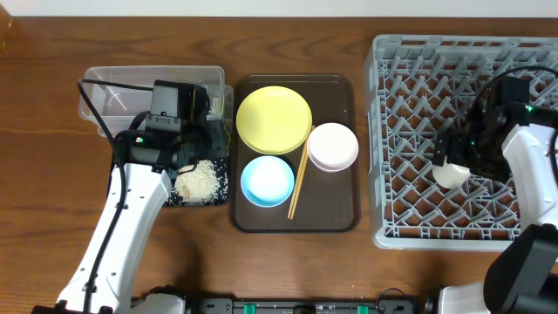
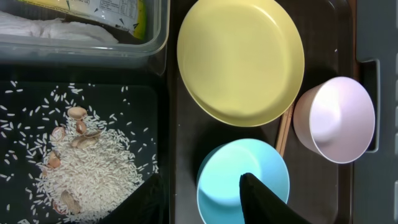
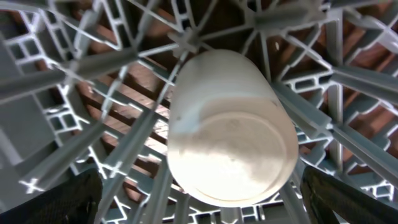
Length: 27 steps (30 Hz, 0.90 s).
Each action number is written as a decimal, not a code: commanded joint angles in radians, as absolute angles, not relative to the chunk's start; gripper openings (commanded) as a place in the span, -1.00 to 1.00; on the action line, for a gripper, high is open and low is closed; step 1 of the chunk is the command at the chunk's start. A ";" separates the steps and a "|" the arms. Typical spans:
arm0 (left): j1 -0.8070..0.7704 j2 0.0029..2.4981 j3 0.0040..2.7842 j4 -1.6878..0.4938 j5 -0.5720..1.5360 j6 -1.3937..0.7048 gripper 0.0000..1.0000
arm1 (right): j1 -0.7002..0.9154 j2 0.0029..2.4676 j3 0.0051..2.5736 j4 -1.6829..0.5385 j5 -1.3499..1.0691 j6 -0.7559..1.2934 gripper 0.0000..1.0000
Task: Sort waste into correct bins and load items into the dishwasher rack
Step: 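Place the white cup into the dish rack and release, then move the right gripper to the pink bowl and grasp its rim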
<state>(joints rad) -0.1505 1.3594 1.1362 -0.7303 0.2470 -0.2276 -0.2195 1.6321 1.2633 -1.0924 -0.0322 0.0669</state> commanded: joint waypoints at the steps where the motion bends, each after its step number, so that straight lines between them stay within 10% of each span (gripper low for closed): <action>1: -0.146 1.352 1.132 -0.735 0.234 -0.214 -0.16 | -0.221 1.607 1.335 -1.090 -0.083 0.066 0.98; 10: -0.146 1.352 1.125 -0.823 0.081 -0.299 -0.15 | -0.064 1.502 1.420 -0.918 -0.450 -0.085 0.80; 27: -0.146 1.352 1.122 -0.934 -0.088 -0.474 0.09 | 0.356 1.819 1.419 -0.726 -0.125 -0.226 0.44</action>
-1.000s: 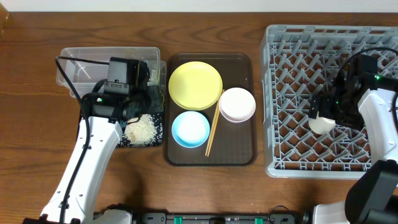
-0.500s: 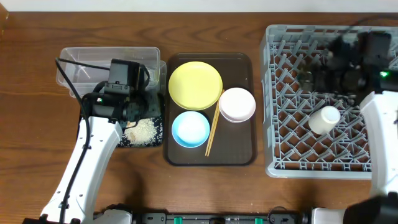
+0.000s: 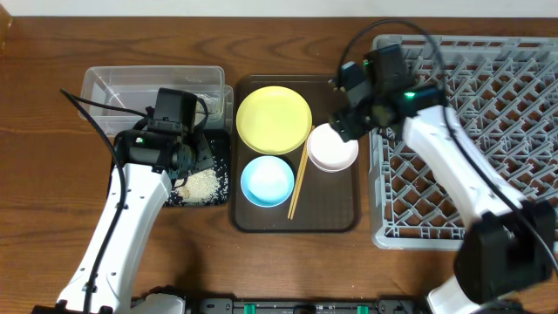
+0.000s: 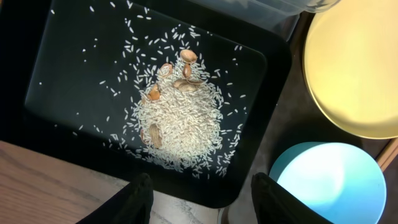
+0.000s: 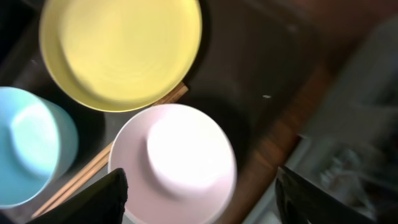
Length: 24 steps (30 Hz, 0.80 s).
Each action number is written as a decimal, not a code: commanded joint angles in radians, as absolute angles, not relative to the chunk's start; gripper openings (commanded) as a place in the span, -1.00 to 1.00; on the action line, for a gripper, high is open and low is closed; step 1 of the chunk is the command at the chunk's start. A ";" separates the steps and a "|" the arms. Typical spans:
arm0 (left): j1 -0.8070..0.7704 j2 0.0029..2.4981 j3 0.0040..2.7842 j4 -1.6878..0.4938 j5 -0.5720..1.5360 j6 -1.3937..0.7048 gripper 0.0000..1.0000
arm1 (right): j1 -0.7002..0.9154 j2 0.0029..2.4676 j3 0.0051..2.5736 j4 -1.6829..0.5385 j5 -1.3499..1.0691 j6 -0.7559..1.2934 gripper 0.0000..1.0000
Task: Sort waste into correct bins and load items into the dishwasher rack
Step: 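Move the right gripper to the pink bowl and grasp its rim, then lift the pink bowl and set it upright in the dish rack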
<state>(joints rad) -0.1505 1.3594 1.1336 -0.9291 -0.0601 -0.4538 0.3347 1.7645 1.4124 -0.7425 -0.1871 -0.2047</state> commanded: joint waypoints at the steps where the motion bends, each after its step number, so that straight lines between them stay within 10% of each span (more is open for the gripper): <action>1: -0.146 1.352 1.122 -0.934 -0.088 -0.474 0.09 | 0.361 1.842 1.419 -0.716 -0.110 -0.225 0.44; 8: -0.146 1.352 1.122 -0.933 -0.088 -0.474 0.10 | 0.367 1.962 1.419 -0.689 0.024 -0.186 0.28; 24: -0.146 1.352 1.122 -0.927 -0.088 -0.474 0.11 | 0.368 2.010 1.419 -0.721 0.022 -0.165 -0.98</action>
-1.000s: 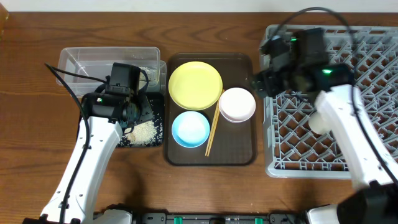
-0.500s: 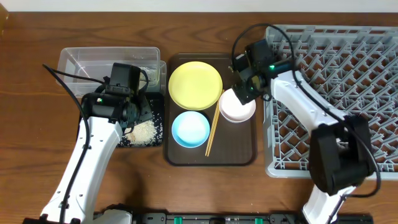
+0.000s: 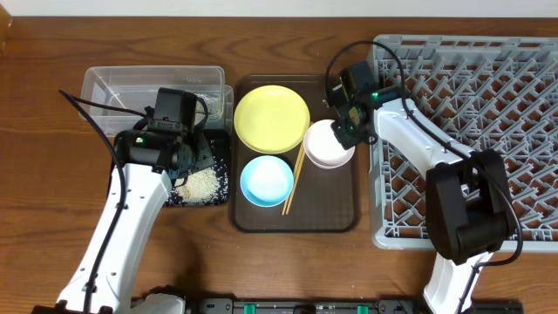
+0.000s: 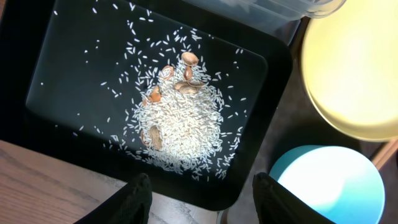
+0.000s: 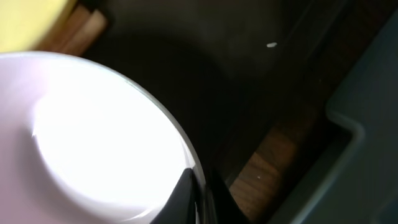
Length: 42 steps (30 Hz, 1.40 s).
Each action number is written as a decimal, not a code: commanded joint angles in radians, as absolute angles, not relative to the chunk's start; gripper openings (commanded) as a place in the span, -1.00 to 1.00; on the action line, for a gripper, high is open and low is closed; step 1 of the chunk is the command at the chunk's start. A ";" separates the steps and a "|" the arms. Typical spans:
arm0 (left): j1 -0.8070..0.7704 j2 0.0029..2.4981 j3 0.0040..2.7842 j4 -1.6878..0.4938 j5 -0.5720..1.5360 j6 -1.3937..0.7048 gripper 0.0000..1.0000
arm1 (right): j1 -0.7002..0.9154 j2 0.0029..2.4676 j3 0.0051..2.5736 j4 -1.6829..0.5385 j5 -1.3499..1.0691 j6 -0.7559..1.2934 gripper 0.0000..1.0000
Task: Sort waste into correct bins and load items into the dishwasher rack
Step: 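Lift the pink bowl and set it upright in the dish rack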
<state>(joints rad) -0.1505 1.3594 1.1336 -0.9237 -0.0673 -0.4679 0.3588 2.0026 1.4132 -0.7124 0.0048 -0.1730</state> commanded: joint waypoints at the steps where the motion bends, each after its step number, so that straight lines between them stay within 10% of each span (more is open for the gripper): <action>1: -0.146 1.352 1.122 -0.926 -0.088 -0.474 0.11 | 0.368 2.008 1.419 -0.722 0.022 -0.150 -0.98; 21: -0.146 1.352 1.122 -0.913 -0.087 -0.474 0.20 | 0.272 1.570 1.427 -0.516 0.452 -0.149 -0.97; 42: -0.146 1.352 1.122 -0.900 -0.087 -0.474 0.20 | 0.189 1.849 1.426 -0.014 0.876 -0.527 -0.98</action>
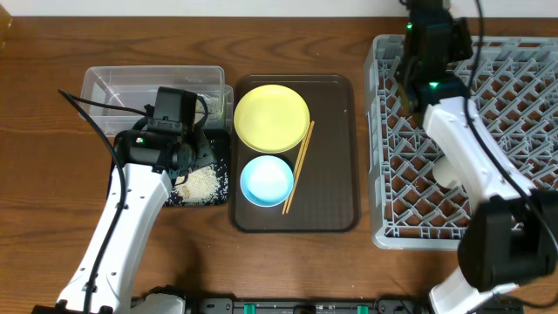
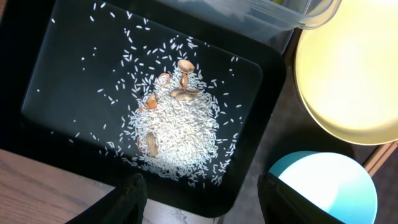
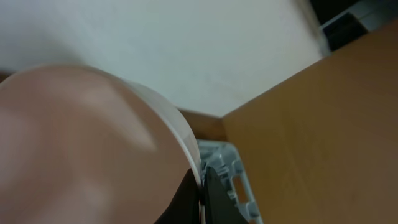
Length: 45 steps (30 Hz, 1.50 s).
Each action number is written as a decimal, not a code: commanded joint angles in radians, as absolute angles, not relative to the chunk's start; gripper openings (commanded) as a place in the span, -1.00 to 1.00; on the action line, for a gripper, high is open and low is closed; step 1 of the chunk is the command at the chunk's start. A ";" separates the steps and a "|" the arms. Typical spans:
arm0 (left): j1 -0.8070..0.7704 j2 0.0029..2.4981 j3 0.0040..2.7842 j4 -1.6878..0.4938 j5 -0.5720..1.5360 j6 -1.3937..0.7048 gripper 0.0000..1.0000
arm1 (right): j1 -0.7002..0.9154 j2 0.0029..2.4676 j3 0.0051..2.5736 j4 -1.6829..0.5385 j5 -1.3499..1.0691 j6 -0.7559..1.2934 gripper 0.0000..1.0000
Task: Sort waste into correct bins and load items into the dishwasher rack
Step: 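Lift the pink bowl and set it upright in the dish rack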
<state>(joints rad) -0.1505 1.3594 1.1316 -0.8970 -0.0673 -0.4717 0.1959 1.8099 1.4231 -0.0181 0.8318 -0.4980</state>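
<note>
My right gripper (image 3: 202,186) is shut on the rim of the pink bowl (image 3: 81,143), which fills the left of the right wrist view. A corner of the grey dishwasher rack (image 3: 233,180) shows just beyond it. Overhead, the right arm (image 1: 429,52) reaches over the rack's (image 1: 497,131) far left corner, and the bowl itself is hidden there. A white cup (image 1: 449,171) lies in the rack. The yellow plate (image 1: 271,118), blue bowl (image 1: 266,180) and chopsticks (image 1: 298,166) remain on the brown tray (image 1: 336,205). My left gripper (image 2: 208,202) hangs open over the black tray's near edge.
The black tray (image 2: 56,93) holds a pile of rice (image 2: 177,134) with nut shells. A clear plastic bin (image 1: 113,87) with wrappers stands behind it. The plate (image 2: 348,74) and blue bowl (image 2: 323,186) lie just right of the left gripper.
The pink bowl has left the brown tray and is now held high by the rack's far left corner in my right gripper. The left gripper stays open over the black tray.
First my right gripper stood open around the white cup in the rack, and the left wrist was by the blue bowl. Then the right was open above the pink bowl, the left over the rice. It then shut on the bowl's rim and now holds it up.
</note>
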 commanded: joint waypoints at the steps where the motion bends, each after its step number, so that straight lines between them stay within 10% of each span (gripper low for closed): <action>1: -0.146 1.352 1.122 -0.900 -0.087 -0.474 0.21 | 0.190 1.861 1.426 -0.014 0.875 -0.520 -0.98; 35: -0.146 1.352 1.122 -0.900 -0.087 -0.474 0.20 | 0.326 1.933 1.426 -0.447 0.863 -0.029 -0.97; 45: -0.146 1.352 1.122 -0.900 -0.087 -0.473 0.22 | 0.329 1.757 1.426 -0.612 0.456 -0.011 0.15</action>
